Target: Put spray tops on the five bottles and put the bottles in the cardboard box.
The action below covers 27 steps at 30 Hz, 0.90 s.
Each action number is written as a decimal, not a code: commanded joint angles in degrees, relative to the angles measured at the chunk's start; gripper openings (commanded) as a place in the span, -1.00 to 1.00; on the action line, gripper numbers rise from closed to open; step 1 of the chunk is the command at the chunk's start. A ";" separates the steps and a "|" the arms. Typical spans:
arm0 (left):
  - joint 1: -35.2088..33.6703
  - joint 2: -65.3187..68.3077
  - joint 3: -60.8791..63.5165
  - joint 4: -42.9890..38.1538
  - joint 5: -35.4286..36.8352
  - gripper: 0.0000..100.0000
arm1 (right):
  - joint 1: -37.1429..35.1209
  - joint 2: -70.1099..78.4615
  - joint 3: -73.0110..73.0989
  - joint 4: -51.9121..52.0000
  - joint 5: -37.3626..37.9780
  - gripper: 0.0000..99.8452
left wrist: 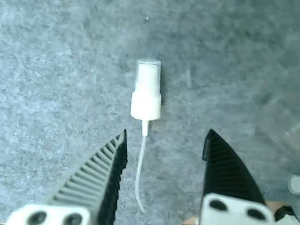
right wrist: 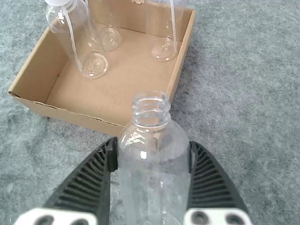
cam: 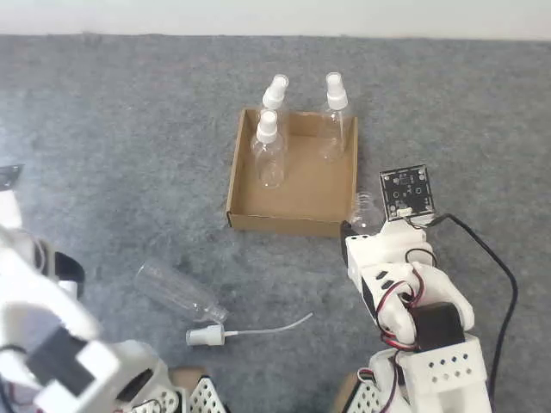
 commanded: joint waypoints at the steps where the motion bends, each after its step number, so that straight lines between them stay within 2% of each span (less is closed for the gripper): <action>1: -0.26 6.42 -7.69 -0.88 0.26 -0.52 | 0.92 -0.92 -0.88 -1.63 -0.18 -0.99; 5: 0.18 12.75 -10.59 -1.23 0.18 -0.59 | 0.92 -0.92 -0.88 -1.63 -0.18 -0.99; 15: 0.44 28.75 -21.76 -1.23 0.53 -0.59 | 0.92 -0.92 -0.88 -1.63 -0.18 -0.99; 22: 3.16 35.87 -25.63 -0.97 0.62 -0.60 | 0.92 -0.92 -0.88 -1.63 -0.18 -0.99; 27: 5.27 36.40 -25.63 -0.88 0.53 -0.78 | 0.92 -0.92 -0.88 -1.63 -0.18 -0.99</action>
